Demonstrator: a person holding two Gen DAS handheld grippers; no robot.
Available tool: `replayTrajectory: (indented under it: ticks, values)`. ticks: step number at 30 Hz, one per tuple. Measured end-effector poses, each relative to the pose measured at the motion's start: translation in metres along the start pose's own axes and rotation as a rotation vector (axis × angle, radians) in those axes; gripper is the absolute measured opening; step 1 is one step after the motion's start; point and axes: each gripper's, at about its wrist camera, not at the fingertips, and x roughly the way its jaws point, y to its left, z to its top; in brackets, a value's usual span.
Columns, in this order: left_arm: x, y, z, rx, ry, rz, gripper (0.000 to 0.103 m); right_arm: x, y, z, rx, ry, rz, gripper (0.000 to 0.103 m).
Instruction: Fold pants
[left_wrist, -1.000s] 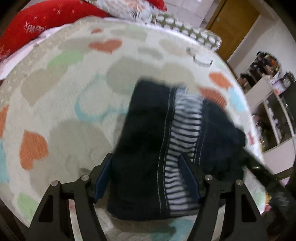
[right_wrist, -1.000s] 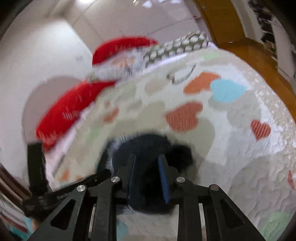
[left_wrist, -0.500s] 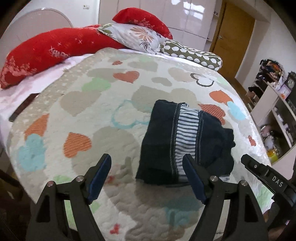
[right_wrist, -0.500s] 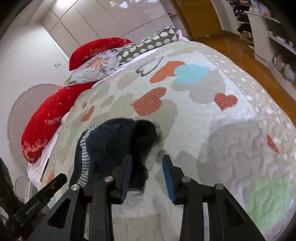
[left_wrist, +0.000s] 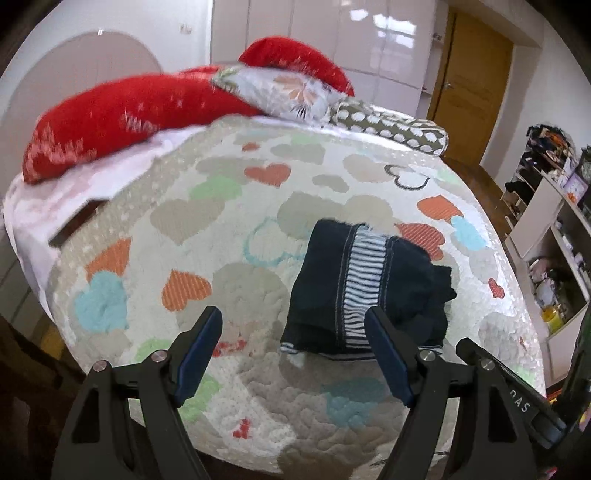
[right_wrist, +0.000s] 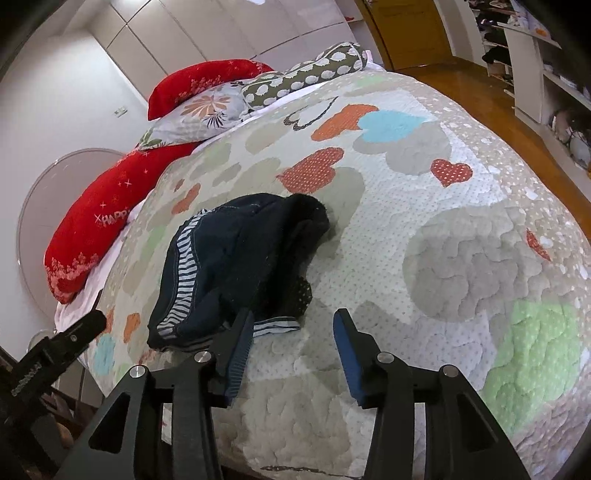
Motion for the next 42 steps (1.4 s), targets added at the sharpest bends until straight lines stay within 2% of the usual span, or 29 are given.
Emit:
replayTrajectory:
  ticks: [3,5,16,19,21,23,27,29,33,35,38,39,40,41,42]
  values:
    - [-0.010,-0.011,-0.001,0.054,-0.040,0.017,0.085,-0.003,-0.004,0.000,0.010,-0.010,-0.009,0.054]
    - [-0.012,-0.016,-0.003,0.082,-0.050,0.018,0.085,-0.002,-0.007,0.000,0.019,-0.007,-0.016,0.056]
    - [0.001,-0.020,-0.008,0.109,0.014,0.007,0.085,0.007,-0.007,-0.005,0.014,0.024,-0.027,0.056]
    - [0.014,-0.007,-0.002,0.067,0.070,-0.069,0.085,0.008,-0.010,-0.002,0.019,0.024,-0.006,0.058]
    - [0.031,0.015,0.005,-0.021,0.109,-0.143,0.085,0.006,-0.016,0.004,0.048,0.009,0.043,0.064]
    - [0.049,0.029,0.010,-0.074,0.142,-0.172,0.085,0.006,-0.023,0.012,0.073,-0.012,0.067,0.077]
    - [0.097,0.055,0.024,-0.156,0.230,-0.245,0.085,0.023,-0.033,0.036,0.108,0.026,0.137,0.078]
    - [0.114,0.058,0.027,-0.169,0.260,-0.289,0.085,0.037,-0.035,0.044,0.121,0.058,0.165,0.078]
    - [0.155,0.047,0.032,-0.158,0.346,-0.446,0.085,0.065,-0.032,0.050,0.143,0.109,0.200,0.079]
    - [0.168,0.038,0.035,-0.128,0.354,-0.472,0.092,0.074,-0.023,0.055,0.125,0.103,0.205,0.081]
    - [0.174,0.020,0.040,-0.075,0.355,-0.464,0.092,0.091,-0.010,0.063,0.102,0.114,0.228,0.081]
    - [0.172,0.015,0.041,-0.054,0.349,-0.469,0.074,0.096,-0.006,0.064,0.093,0.119,0.229,0.080]
    - [0.169,0.009,0.041,-0.040,0.354,-0.488,0.045,0.102,0.000,0.065,0.074,0.129,0.227,0.072]
    - [0.168,0.006,0.040,-0.039,0.368,-0.508,0.039,0.105,0.003,0.065,0.062,0.136,0.224,0.057]
    - [0.163,0.004,0.041,-0.041,0.357,-0.500,0.036,0.108,0.007,0.066,0.057,0.154,0.239,0.051]
